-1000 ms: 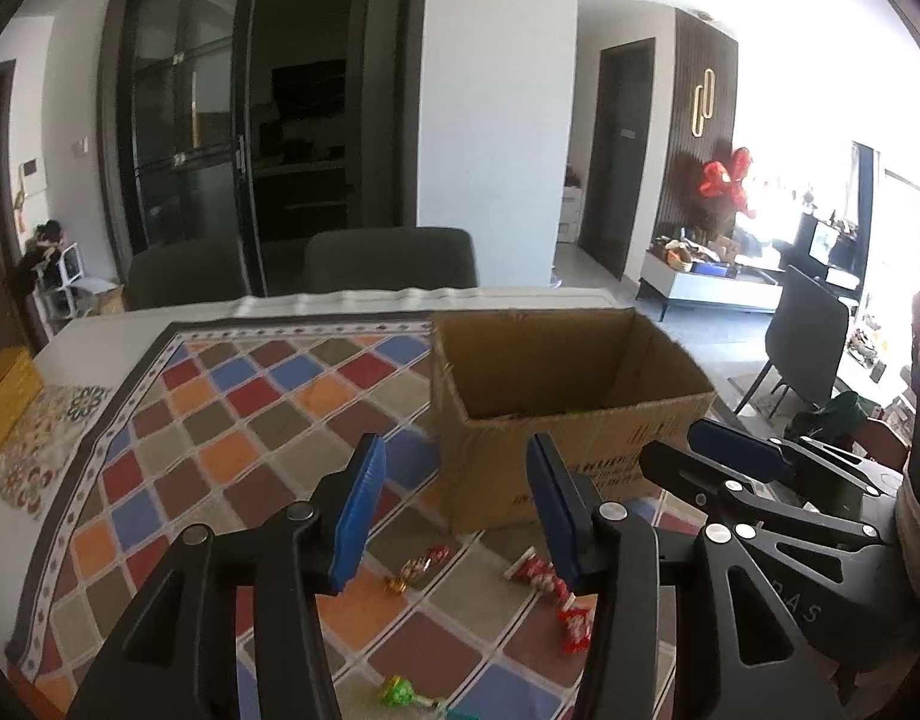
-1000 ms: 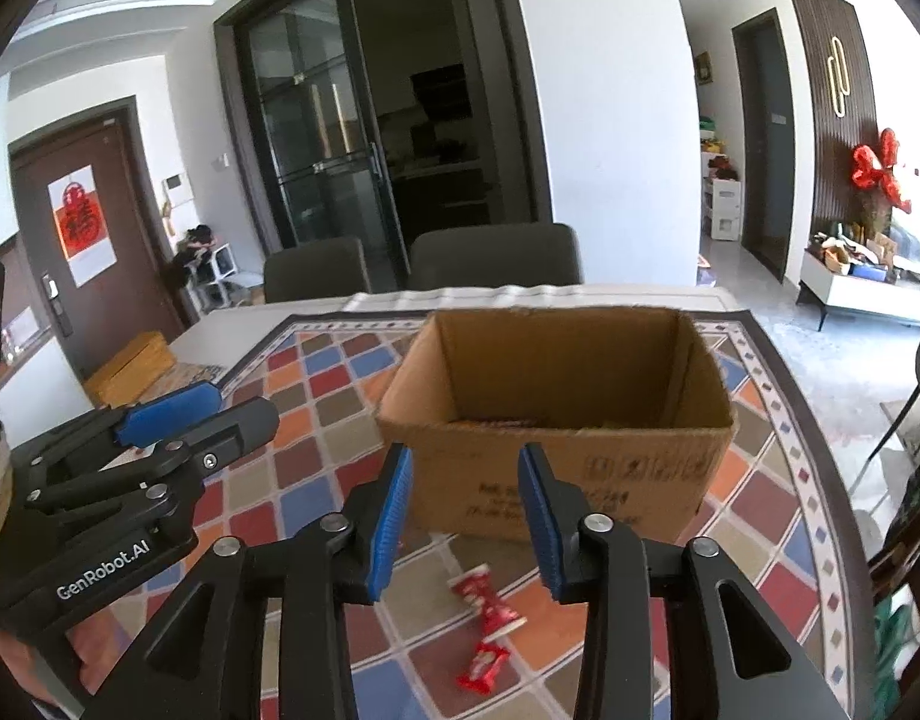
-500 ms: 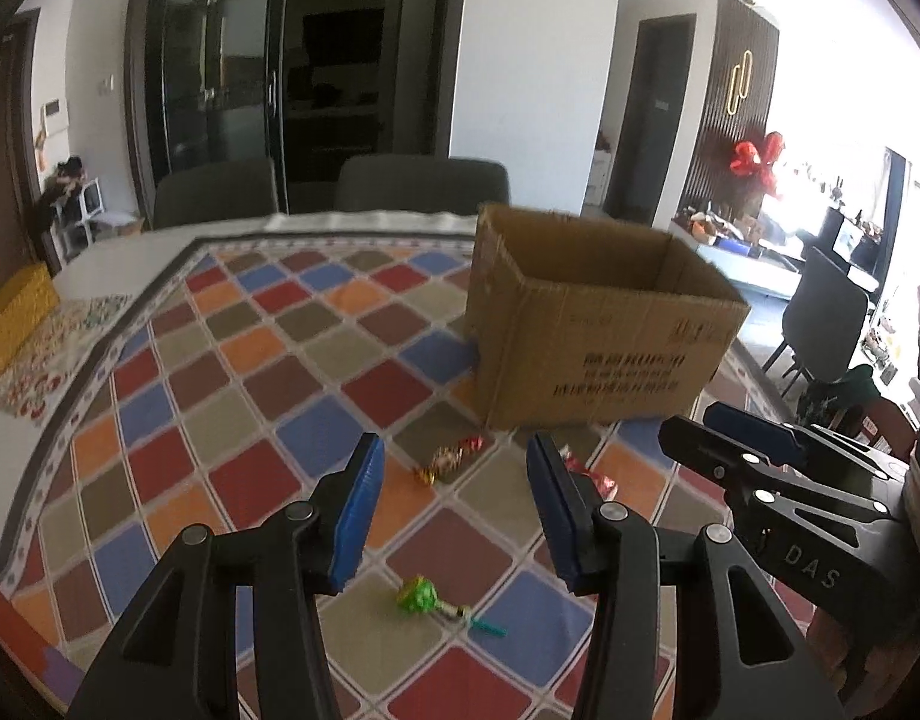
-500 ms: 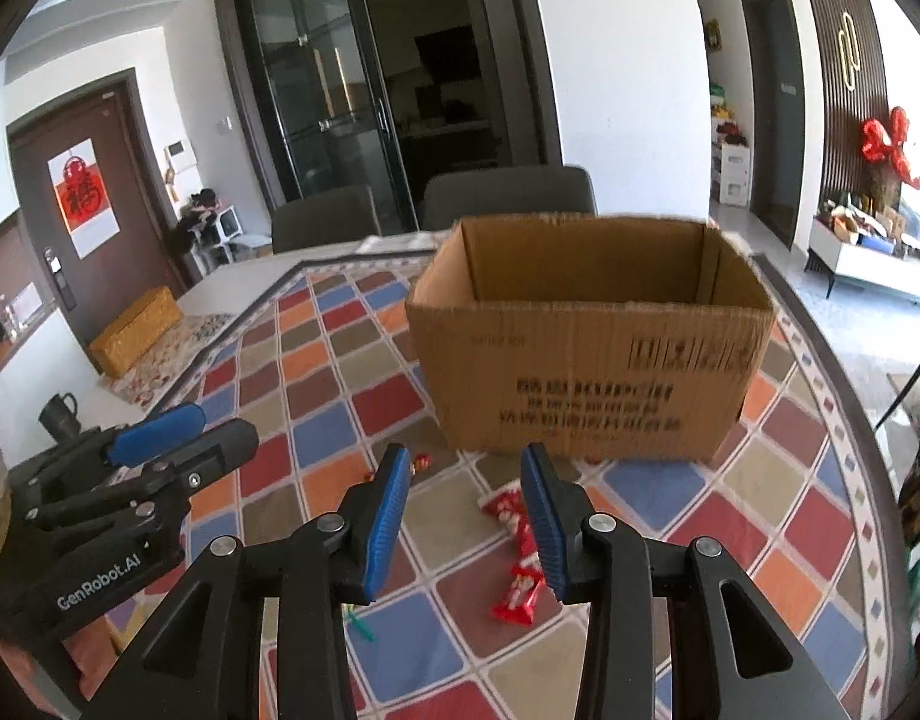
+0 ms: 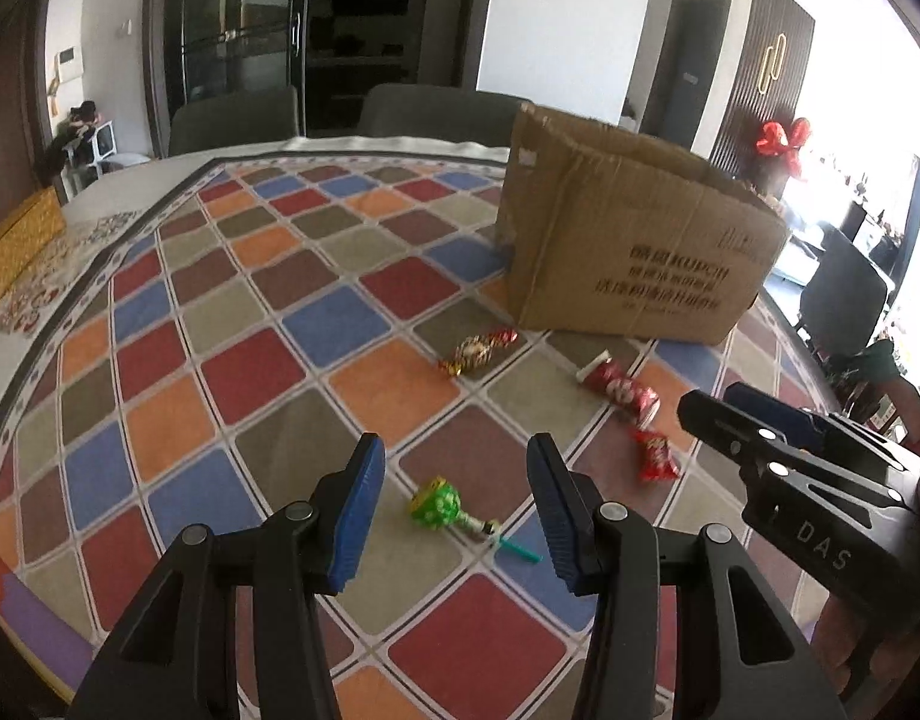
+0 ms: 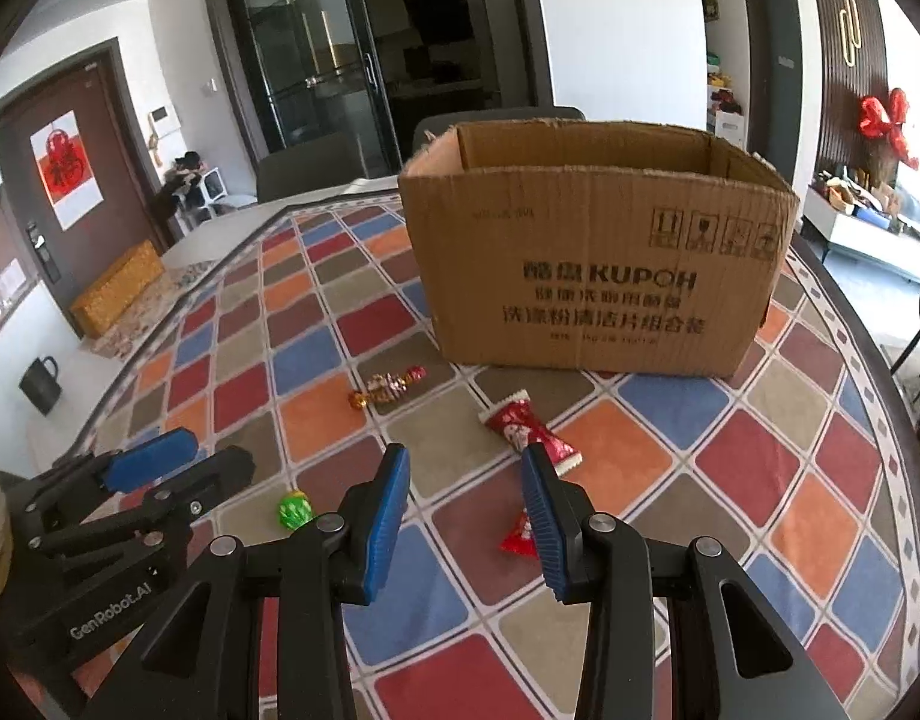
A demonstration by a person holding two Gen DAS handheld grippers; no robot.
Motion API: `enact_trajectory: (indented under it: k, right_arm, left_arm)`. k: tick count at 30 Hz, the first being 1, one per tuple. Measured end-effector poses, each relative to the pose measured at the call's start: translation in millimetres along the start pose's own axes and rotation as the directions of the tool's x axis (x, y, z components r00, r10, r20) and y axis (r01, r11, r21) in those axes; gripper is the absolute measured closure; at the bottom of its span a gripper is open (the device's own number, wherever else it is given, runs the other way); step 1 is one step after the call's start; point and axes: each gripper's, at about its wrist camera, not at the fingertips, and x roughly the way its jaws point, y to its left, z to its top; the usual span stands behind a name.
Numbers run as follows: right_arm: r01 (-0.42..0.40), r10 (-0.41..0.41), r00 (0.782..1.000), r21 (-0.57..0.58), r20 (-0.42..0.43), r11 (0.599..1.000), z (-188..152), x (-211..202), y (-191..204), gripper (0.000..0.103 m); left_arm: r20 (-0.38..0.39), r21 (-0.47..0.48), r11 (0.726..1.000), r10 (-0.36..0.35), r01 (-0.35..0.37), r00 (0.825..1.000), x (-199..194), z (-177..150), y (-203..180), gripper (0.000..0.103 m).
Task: Organize snacks
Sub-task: 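Move both tools back down to the remaining candies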
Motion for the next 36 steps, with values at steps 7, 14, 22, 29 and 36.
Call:
enact_trajectory:
  k: [7, 14, 22, 29, 36]
  right_arm:
    - [0.037, -0.036, 0.998, 0.017, -0.043, 0.999, -11.6, 18.3, -6.5, 0.063]
    - [0.052, -0.045, 0.992, 0.053, -0.116, 0.997, -20.0, 43.9, -17.2, 0.063]
    - [0.076, -0.064, 0.985, 0.067, -0.161, 0.995, -25.7, 62.9, -23.4, 0.063]
    - [0.087, -0.076, 0.982, 0.059, -0.174, 0.994, -29.0, 72.9, -23.9, 0.063]
    - [0.097, -0.089, 0.981, 0.035, -0.17, 0.995, -29.8, 74.1, -19.7, 0.074]
  left_arm:
    - [-0.054, -0.019, 1.0, -0.001, 0.0, 0.999, 22.9, -10.4, 5.9, 0.055]
    - [-0.098, -0.02, 1.0, -0.002, 0.0, 0.995, 43.3, -15.7, 7.0, 0.055]
    - [-0.132, -0.032, 0.999, 0.002, -0.006, 0.991, 62.1, -19.2, 13.2, 0.059]
    - [-0.148, -0.027, 1.0, -0.01, 0.006, 0.989, 70.2, -20.8, 10.0, 0.064]
    - [-0.149, -0.024, 0.999, -0.031, 0.028, 0.988, 74.0, -20.4, 5.4, 0.075]
